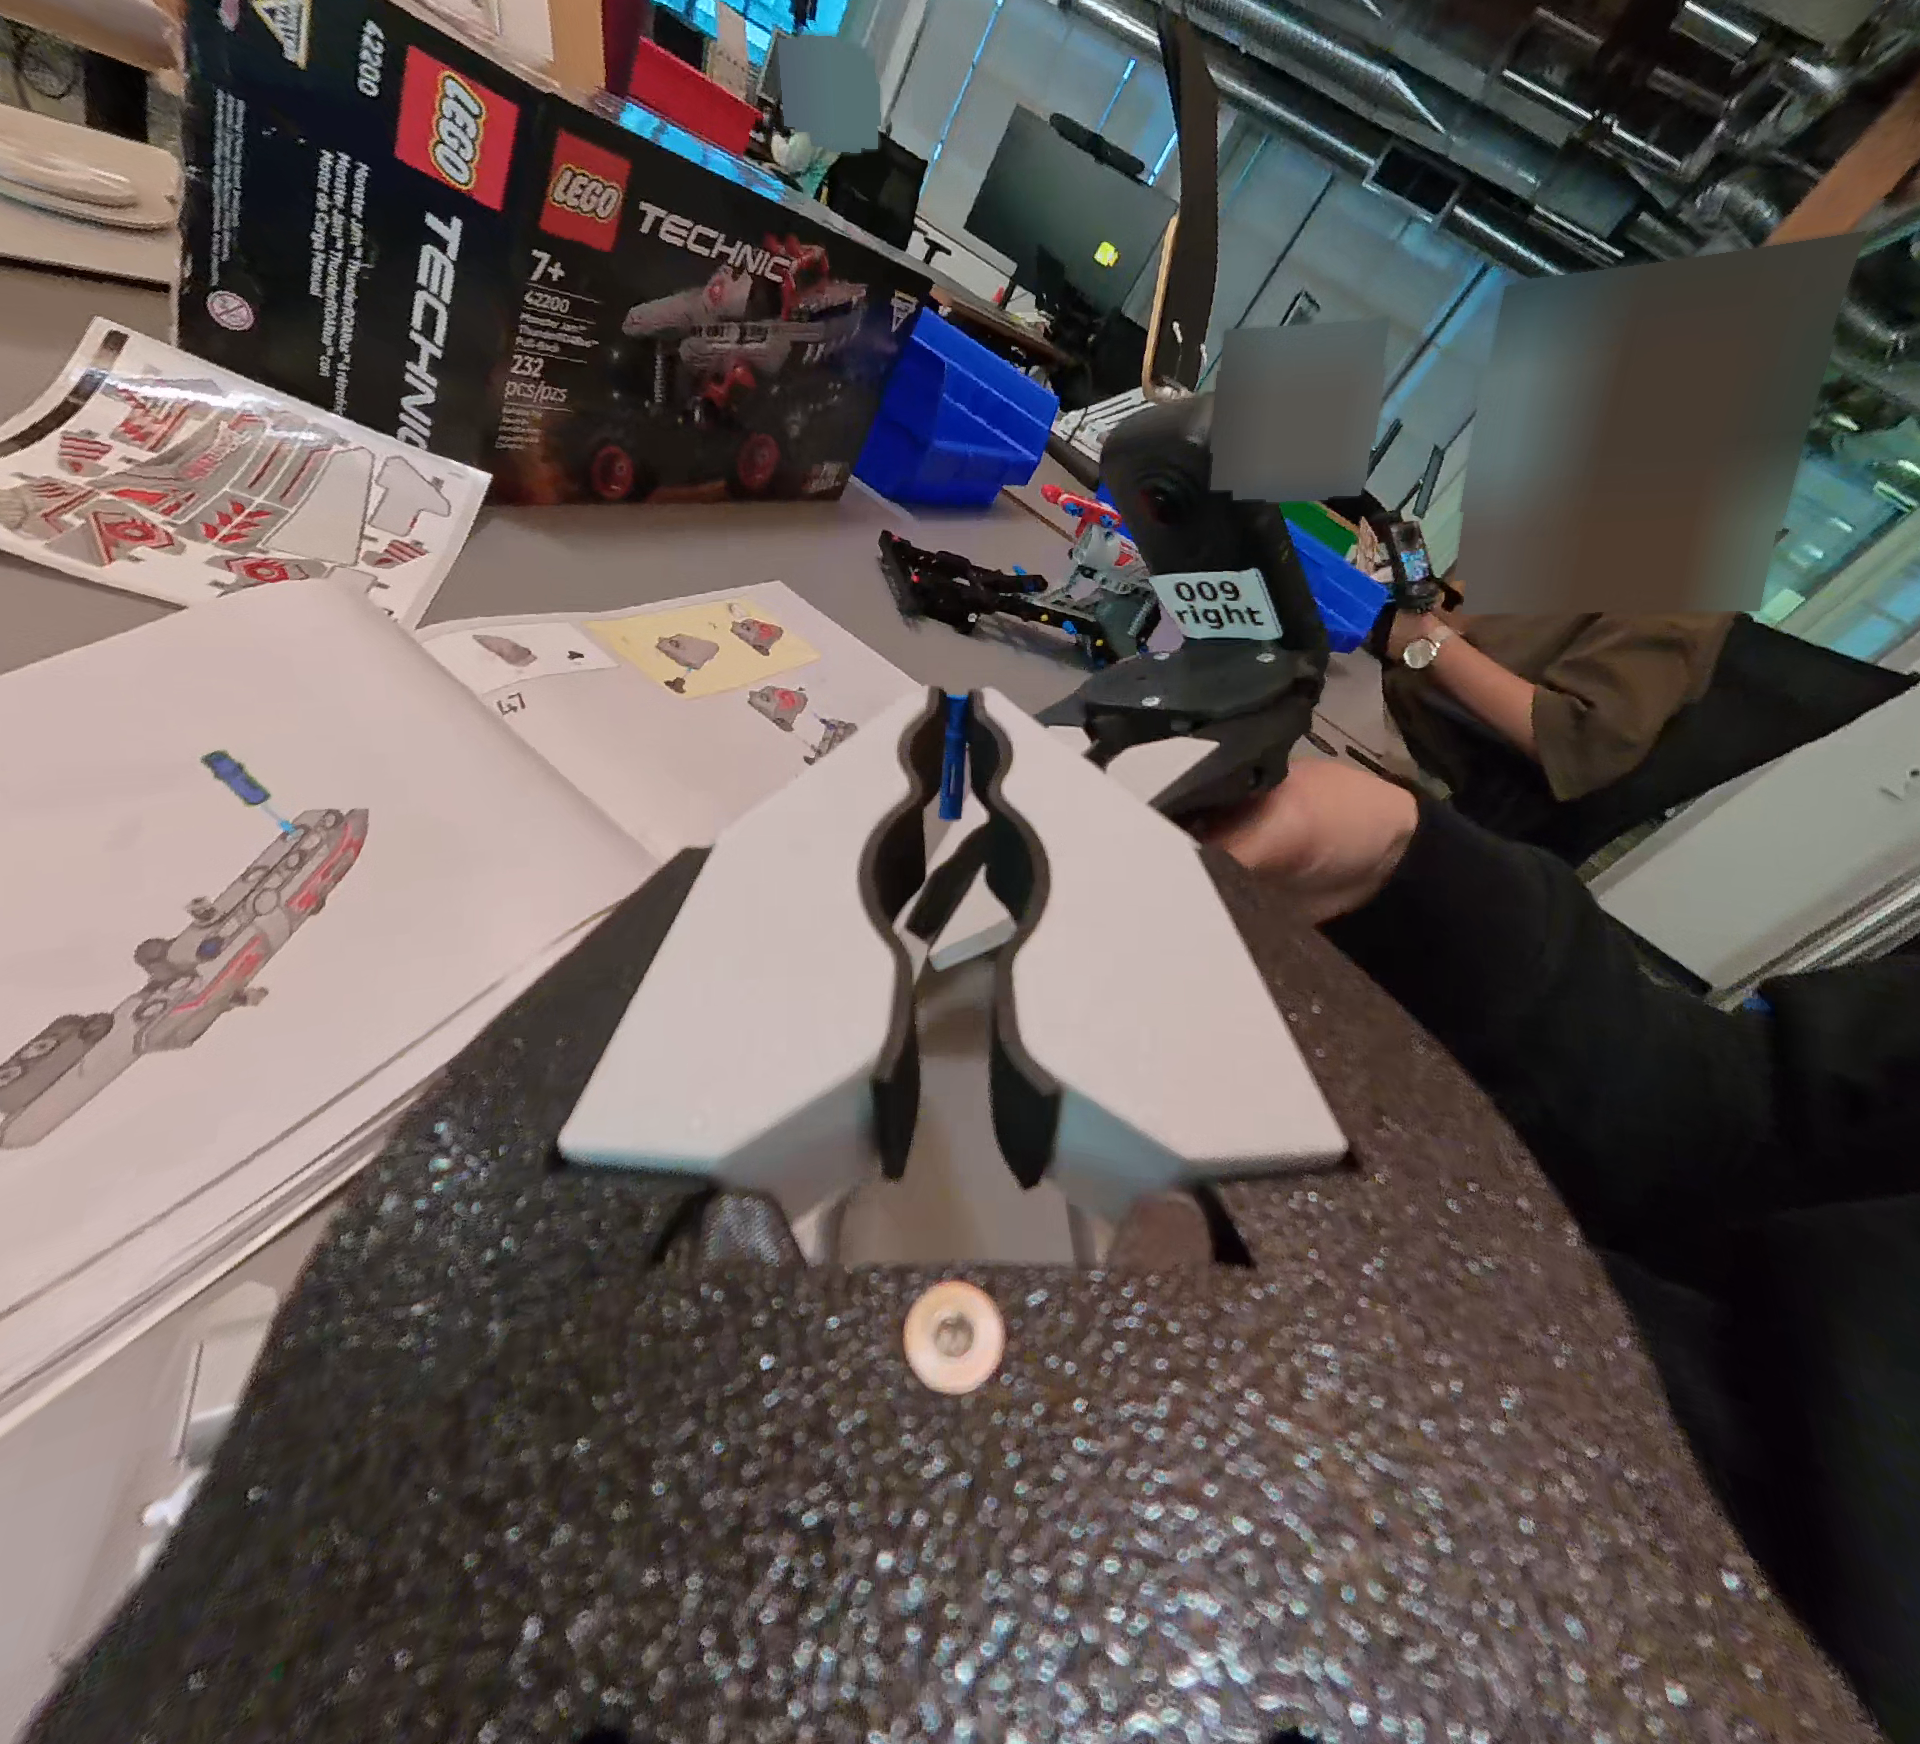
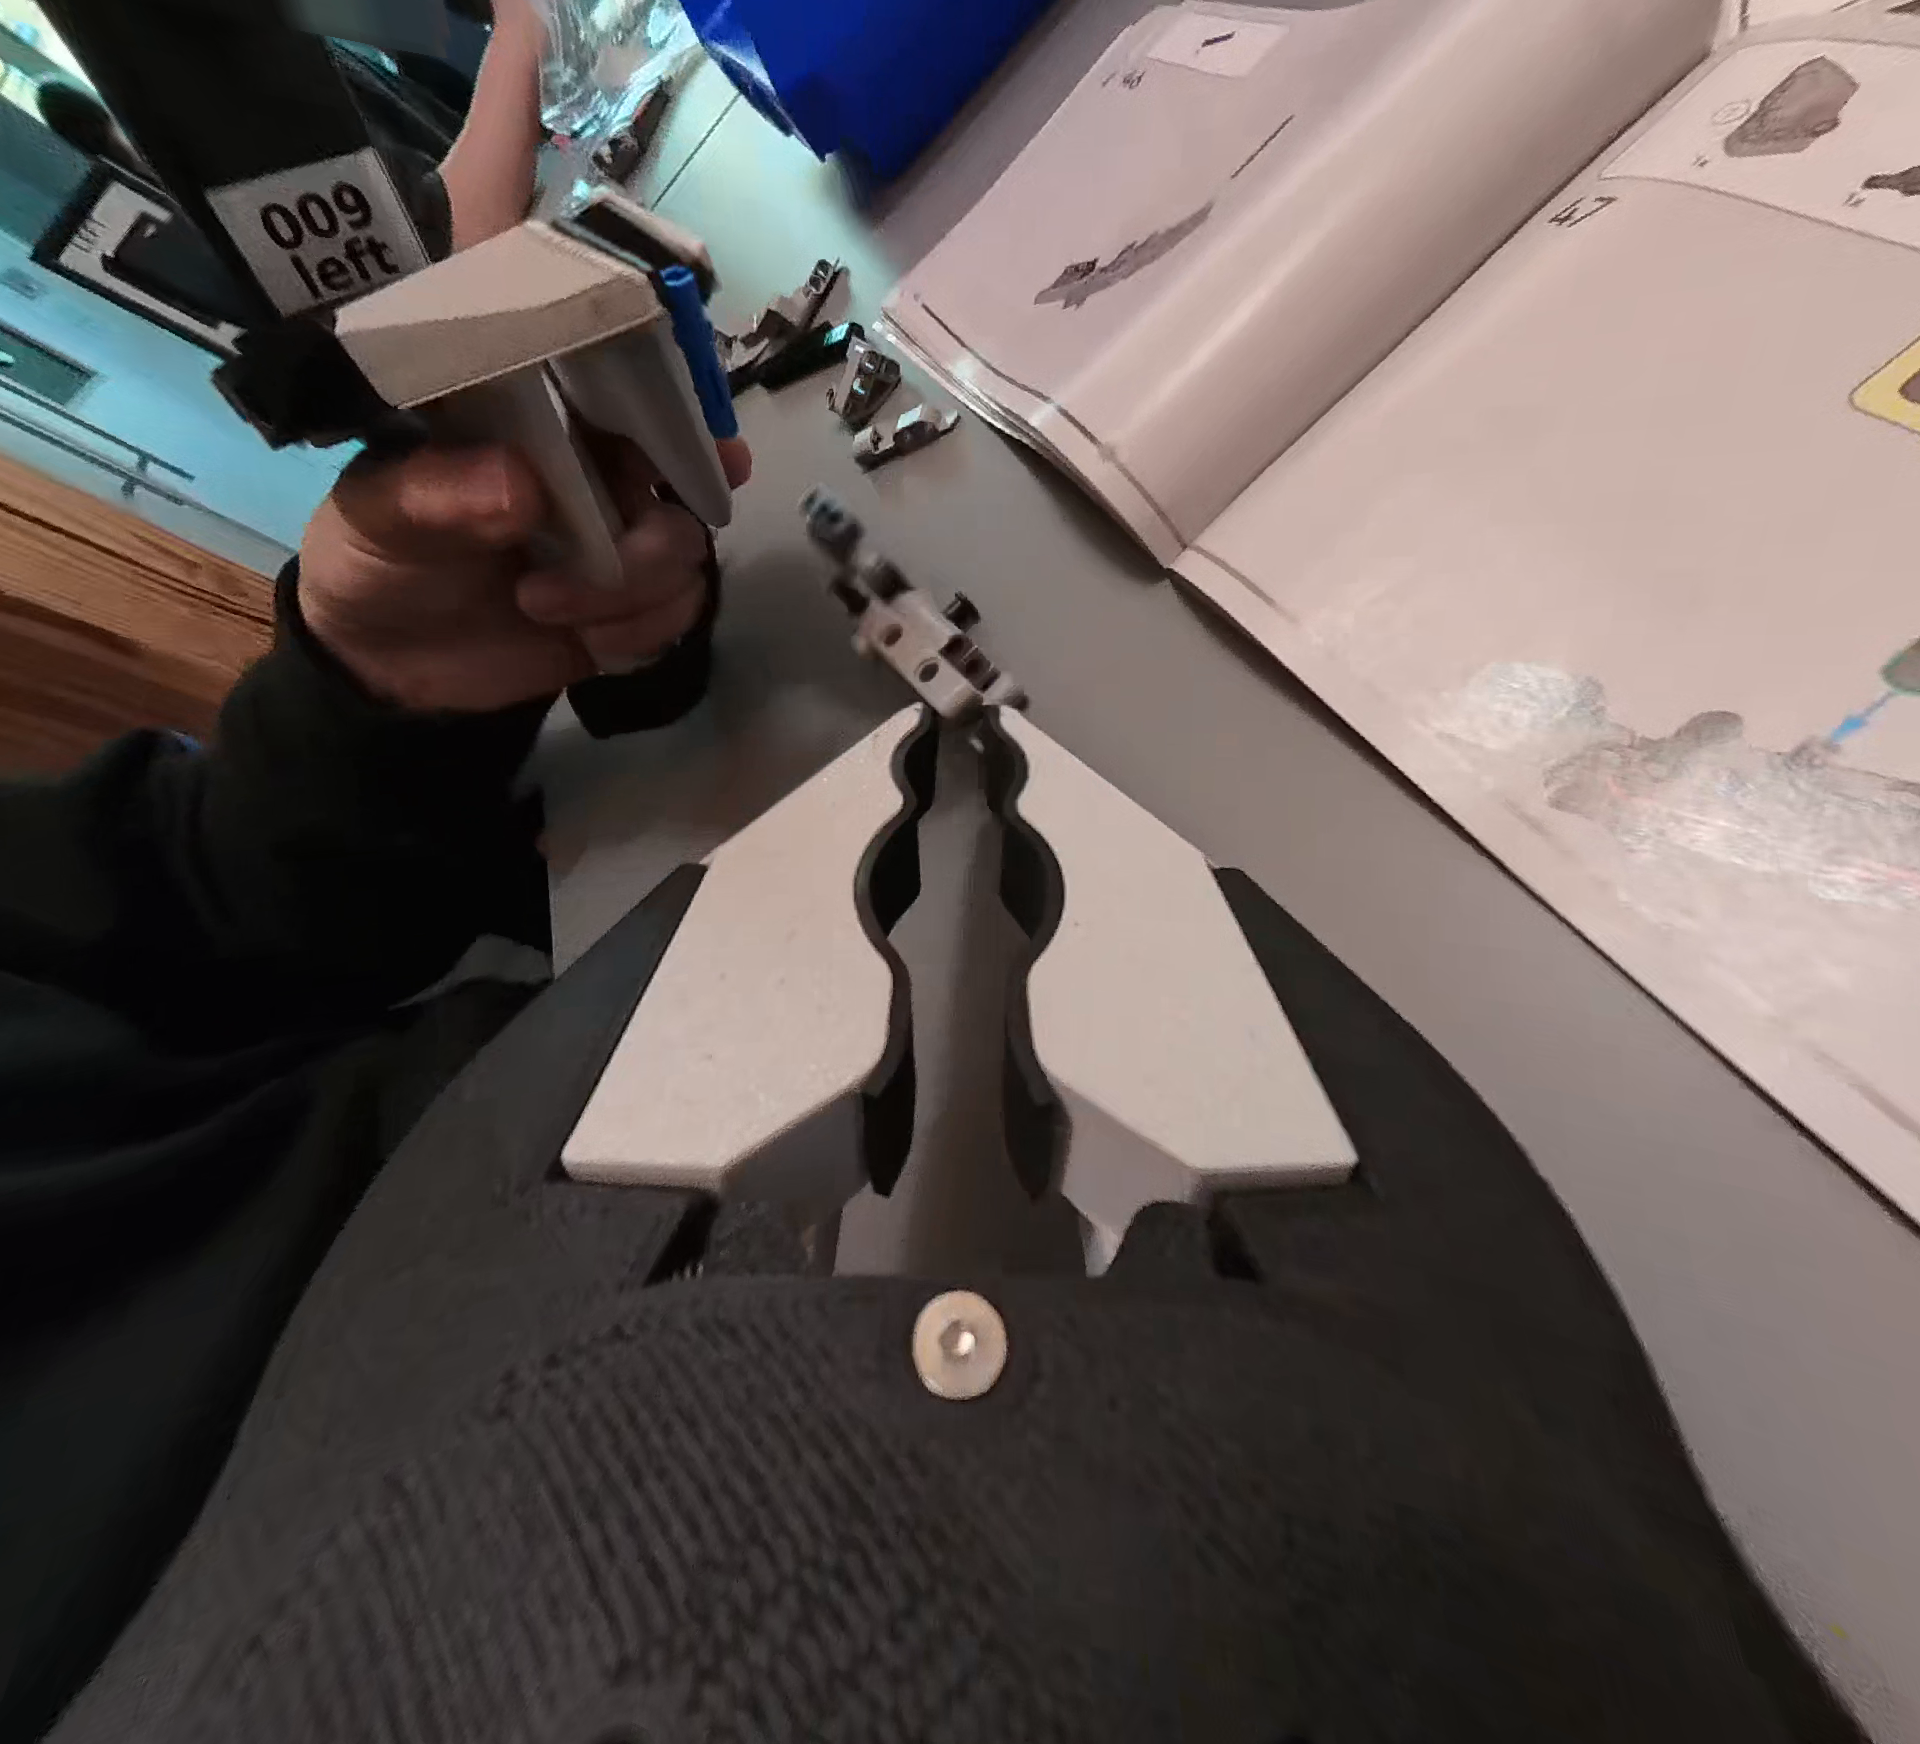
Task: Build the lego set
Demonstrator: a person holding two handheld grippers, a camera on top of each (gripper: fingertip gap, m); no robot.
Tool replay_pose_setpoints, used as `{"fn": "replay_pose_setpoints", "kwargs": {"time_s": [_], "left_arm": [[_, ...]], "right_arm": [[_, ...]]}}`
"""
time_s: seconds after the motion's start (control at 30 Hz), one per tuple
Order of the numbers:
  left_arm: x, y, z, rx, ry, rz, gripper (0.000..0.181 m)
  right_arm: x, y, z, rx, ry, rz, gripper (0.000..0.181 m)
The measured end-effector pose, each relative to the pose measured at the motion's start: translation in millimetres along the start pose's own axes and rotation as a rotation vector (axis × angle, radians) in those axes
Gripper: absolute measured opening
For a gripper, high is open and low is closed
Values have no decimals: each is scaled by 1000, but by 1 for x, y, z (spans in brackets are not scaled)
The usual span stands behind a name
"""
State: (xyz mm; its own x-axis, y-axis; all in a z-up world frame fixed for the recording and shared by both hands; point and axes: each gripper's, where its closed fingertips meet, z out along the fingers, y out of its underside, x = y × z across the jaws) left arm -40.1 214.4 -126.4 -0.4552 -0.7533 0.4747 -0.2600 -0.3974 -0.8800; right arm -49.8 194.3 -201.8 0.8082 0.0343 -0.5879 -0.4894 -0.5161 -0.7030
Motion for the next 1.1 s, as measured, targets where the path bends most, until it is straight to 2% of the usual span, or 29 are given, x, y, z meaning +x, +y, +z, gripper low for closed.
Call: {"fn": "replay_pose_setpoints", "kwargs": {"time_s": [0.07, 0.17, 0.27, 0.33, 0.4, 0.5, 0.57, 0.67, 0.83, 0.9, 1.0, 1.1], "left_arm": [[2, 0, 3, -14, 10, 5, 1], [4, -1, 6, -22, 28, -2, 1], [15, -6, 10, -14, 80, -11, 1], [26, -12, 12, 20, 132, -5, 1], [33, -16, 14, 33, 163, -2, 2], [40, -17, 16, 43, 186, 24, 1], [42, -15, 18, 43, 190, 32, 2], [44, -15, 18, 40, 196, 54, 1], [36, -1, 12, -131, 156, 197, 2], [32, 3, 10, -208, 118, 287, 8], [32, 8, 7, -302, 102, 369, 7], [33, 12, 4, -365, 106, 381, 4]], "right_arm": [[3, -2, -1, 4, 5, -8, 11], [10, -7, -6, 14, 34, -37, 29], [-5, -29, -17, 138, 8, -207, 33], [-34, -42, -25, 249, -106, -278, 20], [-48, -52, -30, 319, -171, -270, 19], [-53, -55, -33, 342, -198, -267, 19], [-59, -60, -38, 387, -231, -266, 4], [-61, -61, -39, 402, -219, -299, 3], [-50, -50, -32, 320, -71, -495, 3], [-46, -46, -29, 285, -4, -589, 3], [-47, -44, -24, 257, 36, -667, 3], [-49, -43, -23, 246, 51, -700, 2]]}}
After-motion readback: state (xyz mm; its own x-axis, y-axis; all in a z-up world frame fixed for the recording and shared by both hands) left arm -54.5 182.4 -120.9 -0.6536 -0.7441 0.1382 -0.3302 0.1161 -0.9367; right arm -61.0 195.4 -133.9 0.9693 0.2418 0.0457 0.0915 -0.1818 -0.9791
